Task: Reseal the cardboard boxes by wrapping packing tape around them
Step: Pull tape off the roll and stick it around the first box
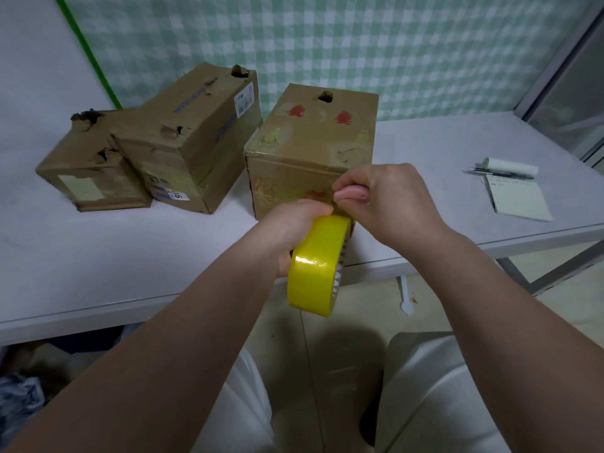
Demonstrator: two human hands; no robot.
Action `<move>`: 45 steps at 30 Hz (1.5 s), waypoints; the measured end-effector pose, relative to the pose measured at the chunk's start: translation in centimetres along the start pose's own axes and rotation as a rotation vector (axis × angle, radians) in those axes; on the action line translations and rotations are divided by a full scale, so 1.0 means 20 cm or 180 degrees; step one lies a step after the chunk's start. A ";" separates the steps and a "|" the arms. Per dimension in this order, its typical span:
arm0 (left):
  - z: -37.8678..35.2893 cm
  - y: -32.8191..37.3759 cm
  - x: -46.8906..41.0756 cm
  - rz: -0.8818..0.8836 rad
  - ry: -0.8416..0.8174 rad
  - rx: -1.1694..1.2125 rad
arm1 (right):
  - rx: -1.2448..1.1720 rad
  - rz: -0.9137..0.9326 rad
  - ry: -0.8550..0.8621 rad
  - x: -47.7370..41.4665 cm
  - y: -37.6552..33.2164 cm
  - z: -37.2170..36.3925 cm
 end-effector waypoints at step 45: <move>0.19 -0.04 0.25 -0.1384 -0.0243 -0.1495 | -0.1779 -0.1286 0.0034 0.17 -0.18 -0.11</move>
Point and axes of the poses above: each hand's wrist, its own x-axis away from the middle knuckle, its own z-axis out of the back of the hand, y = z × x, the point moved 1 cm from there along -x, towards the middle knuckle, and after that the axes turned 6 degrees about x, right-handed, at the moved point
